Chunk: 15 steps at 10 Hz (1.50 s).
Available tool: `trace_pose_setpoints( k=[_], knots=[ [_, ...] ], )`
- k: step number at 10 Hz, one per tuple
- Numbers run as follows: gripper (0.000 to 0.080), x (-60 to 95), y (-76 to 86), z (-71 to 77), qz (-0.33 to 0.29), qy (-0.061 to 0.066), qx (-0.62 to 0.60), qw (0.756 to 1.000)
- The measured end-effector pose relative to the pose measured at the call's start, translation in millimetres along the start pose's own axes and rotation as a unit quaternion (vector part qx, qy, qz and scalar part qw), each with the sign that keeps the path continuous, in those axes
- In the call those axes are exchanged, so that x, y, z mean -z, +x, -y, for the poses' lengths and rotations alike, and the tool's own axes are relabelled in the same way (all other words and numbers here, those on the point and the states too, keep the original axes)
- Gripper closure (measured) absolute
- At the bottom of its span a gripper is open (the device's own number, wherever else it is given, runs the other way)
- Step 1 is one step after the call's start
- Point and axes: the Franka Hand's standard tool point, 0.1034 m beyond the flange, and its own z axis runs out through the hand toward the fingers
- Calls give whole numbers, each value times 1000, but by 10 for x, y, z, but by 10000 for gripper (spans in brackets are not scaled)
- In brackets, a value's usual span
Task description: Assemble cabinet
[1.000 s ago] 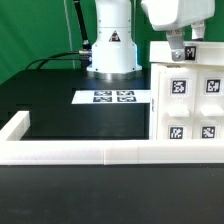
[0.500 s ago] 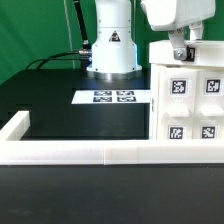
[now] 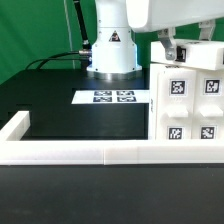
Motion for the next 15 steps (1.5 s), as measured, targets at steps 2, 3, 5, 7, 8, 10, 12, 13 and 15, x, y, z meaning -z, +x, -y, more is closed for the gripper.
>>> trace_pose_setpoints(
  k=[2,3,5,7,8,10,12,13,15],
  knots=[
    [239,-3,14,26,-1,0,-90,996],
    [239,-6,26,47,-2,-1,-136,991],
    [239,-9,42,71,-4,-1,-242,970],
    [239,-10,53,79,-8,-1,-308,952],
    [239,-12,51,78,-8,-1,-337,941],
    [239,-15,51,81,-7,0,-382,924],
    [239,-16,58,92,-8,5,-450,893],
    [239,-16,59,94,-8,6,-477,879],
    [239,-17,57,104,-10,16,-562,827]
  ],
)
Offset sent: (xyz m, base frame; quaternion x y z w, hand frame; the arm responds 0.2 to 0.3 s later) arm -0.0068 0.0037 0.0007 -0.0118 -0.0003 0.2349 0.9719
